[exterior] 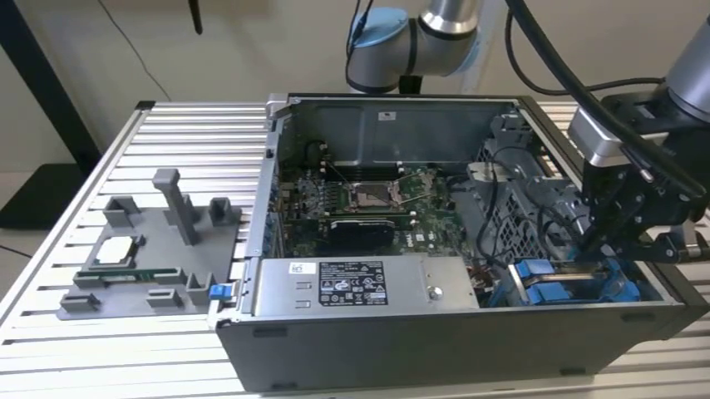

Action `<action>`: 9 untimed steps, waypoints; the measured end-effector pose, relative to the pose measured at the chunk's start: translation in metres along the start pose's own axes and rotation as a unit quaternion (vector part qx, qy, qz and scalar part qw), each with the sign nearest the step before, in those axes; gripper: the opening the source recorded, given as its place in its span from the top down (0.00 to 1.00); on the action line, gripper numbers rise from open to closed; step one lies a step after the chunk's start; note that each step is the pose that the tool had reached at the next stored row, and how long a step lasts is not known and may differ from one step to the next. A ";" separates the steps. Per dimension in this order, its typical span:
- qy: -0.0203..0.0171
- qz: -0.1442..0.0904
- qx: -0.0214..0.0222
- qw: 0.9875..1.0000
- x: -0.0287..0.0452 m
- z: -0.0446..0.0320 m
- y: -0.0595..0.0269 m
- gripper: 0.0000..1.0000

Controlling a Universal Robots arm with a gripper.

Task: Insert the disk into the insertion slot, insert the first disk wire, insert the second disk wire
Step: 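Insert the first disk wire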

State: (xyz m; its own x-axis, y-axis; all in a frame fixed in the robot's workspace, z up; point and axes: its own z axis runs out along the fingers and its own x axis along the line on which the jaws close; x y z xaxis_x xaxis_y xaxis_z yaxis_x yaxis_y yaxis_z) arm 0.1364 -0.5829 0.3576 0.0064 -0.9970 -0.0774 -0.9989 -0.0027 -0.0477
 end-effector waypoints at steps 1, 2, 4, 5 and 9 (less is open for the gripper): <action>0.000 0.000 -0.003 1.000 0.0000 0.0008 -0.0026 1.00; 0.000 0.000 -0.006 1.000 0.0000 0.0017 -0.0057 1.00; 0.000 0.001 -0.012 1.000 0.0000 0.0033 -0.0117 1.00; 0.000 0.001 -0.015 1.000 0.0000 0.0041 -0.0144 1.00; 0.000 0.002 -0.026 1.000 -0.0001 0.0076 -0.0225 1.00</action>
State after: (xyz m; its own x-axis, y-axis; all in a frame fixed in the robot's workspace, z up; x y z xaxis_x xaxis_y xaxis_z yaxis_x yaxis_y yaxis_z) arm 0.1593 -0.5821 0.3511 0.0024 -0.9969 -0.0780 -1.0000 -0.0027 0.0037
